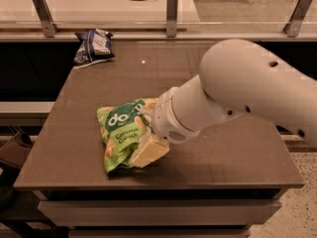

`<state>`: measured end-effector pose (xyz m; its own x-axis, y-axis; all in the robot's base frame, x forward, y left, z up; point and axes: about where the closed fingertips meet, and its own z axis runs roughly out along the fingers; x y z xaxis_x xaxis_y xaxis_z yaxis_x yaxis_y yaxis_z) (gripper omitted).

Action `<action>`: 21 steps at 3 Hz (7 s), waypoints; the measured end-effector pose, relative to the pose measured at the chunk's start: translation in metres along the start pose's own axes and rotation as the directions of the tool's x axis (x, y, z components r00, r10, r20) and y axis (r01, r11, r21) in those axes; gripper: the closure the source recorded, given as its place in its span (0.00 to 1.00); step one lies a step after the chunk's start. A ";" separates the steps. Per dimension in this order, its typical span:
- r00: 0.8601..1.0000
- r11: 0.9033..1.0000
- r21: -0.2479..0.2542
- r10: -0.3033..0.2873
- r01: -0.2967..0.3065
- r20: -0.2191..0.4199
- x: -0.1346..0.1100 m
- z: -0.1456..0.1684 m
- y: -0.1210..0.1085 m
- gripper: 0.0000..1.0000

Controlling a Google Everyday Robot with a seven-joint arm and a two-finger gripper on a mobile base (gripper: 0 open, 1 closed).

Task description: Move green rice chip bag near blue chip bag

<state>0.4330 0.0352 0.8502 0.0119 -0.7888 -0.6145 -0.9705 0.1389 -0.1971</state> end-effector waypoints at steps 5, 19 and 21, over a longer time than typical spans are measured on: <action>0.998 0.998 0.030 -0.050 0.051 -0.023 -0.009 -0.022 -0.014 1.00; 0.996 0.908 0.411 -0.088 0.082 -0.006 -0.054 -0.004 -0.369 1.00; 0.999 0.928 0.369 -0.045 0.042 -0.001 -0.050 0.038 -0.349 1.00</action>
Offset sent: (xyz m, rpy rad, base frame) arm -0.0009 0.0007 0.0014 -0.0016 -0.0039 0.0008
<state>0.7800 0.0489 0.9200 0.0551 -0.7950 -0.6042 -0.8117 0.3167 -0.4907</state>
